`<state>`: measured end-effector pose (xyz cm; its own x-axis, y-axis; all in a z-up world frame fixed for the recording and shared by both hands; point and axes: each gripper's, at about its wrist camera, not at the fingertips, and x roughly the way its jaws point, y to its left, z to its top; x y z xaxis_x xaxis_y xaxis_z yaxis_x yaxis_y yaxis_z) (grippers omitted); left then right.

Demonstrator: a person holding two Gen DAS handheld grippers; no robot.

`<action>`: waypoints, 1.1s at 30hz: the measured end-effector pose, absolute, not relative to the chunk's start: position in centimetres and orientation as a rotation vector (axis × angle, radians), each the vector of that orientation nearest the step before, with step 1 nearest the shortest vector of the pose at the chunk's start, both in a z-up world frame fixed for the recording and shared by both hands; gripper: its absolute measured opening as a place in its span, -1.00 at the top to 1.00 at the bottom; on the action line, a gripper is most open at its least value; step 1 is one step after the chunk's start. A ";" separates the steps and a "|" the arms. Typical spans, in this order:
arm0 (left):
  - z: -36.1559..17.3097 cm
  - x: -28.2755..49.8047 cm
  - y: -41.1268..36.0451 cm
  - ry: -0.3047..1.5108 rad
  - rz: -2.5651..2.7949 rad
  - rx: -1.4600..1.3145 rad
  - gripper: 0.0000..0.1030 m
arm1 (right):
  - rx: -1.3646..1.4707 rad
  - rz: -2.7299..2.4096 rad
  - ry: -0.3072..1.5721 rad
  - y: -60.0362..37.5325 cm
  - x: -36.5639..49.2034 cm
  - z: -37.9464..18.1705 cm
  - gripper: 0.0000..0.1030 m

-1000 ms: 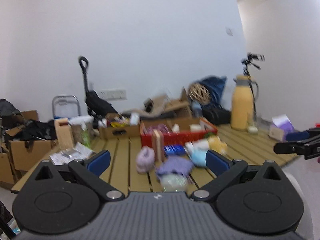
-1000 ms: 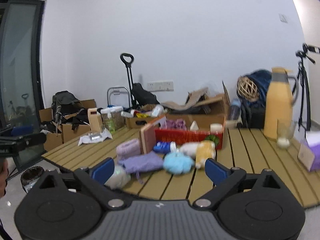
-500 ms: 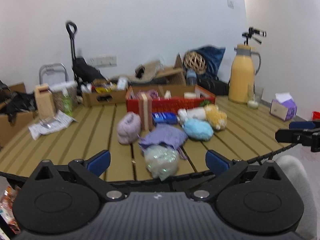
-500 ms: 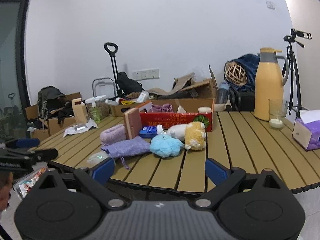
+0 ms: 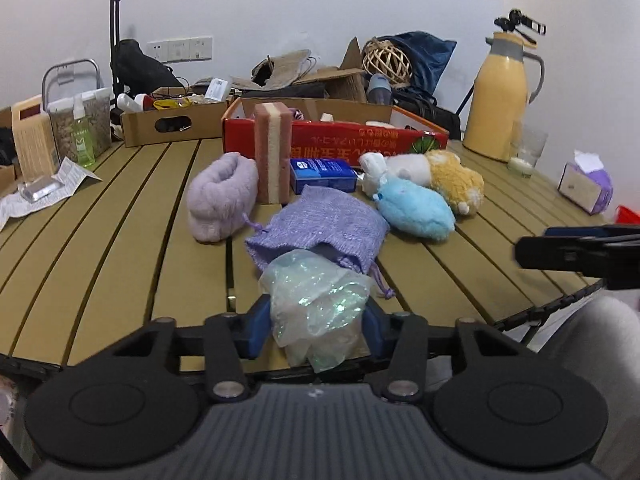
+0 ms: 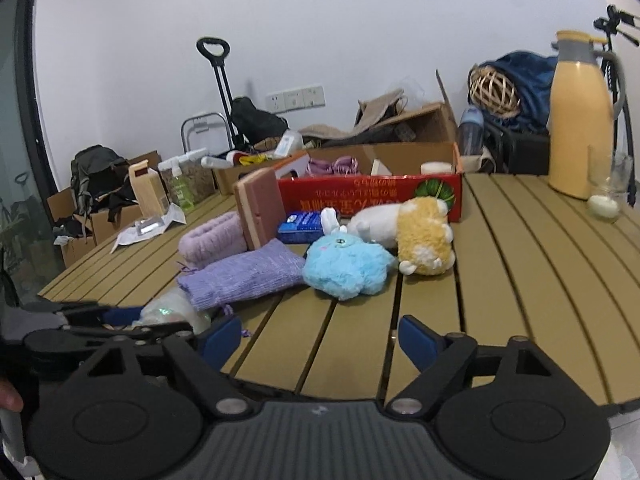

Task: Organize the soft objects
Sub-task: 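Grasp the clear mesh bath puff with the left tool while the right grasps the blue plush, then carry the puff and plush into the cardboard box and open both tools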

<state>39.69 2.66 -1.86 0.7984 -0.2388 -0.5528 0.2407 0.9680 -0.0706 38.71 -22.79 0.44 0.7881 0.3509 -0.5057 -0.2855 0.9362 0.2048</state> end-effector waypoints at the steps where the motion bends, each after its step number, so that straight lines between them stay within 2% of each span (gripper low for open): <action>1: -1.5 39.6 3.3 0.596 -0.272 -0.016 0.24 | 0.120 0.346 0.578 -22.6 39.4 0.2 -0.56; 8: 2.5 39.4 7.5 0.512 -0.320 -0.156 0.26 | 0.102 0.340 0.605 -21.3 45.3 -0.9 -0.51; 18: 3.1 44.6 5.7 0.486 -0.311 -0.157 0.26 | 0.162 0.316 0.673 -20.7 53.0 -2.8 -0.51; 19: 3.1 44.9 5.3 0.490 -0.315 -0.154 0.26 | 0.184 0.326 0.682 -20.8 53.3 -3.2 -0.47; 20: 3.0 45.0 5.0 0.490 -0.320 -0.148 0.26 | 0.201 0.326 0.696 -20.9 53.5 -3.5 -0.35; 24: 3.2 44.5 3.7 0.491 -0.342 -0.131 0.26 | 0.226 0.347 0.683 -21.6 52.5 -3.6 -0.28; 33: 4.5 39.7 0.3 0.456 -0.376 -0.091 0.26 | 0.224 0.336 0.627 -24.6 44.6 -2.0 -0.27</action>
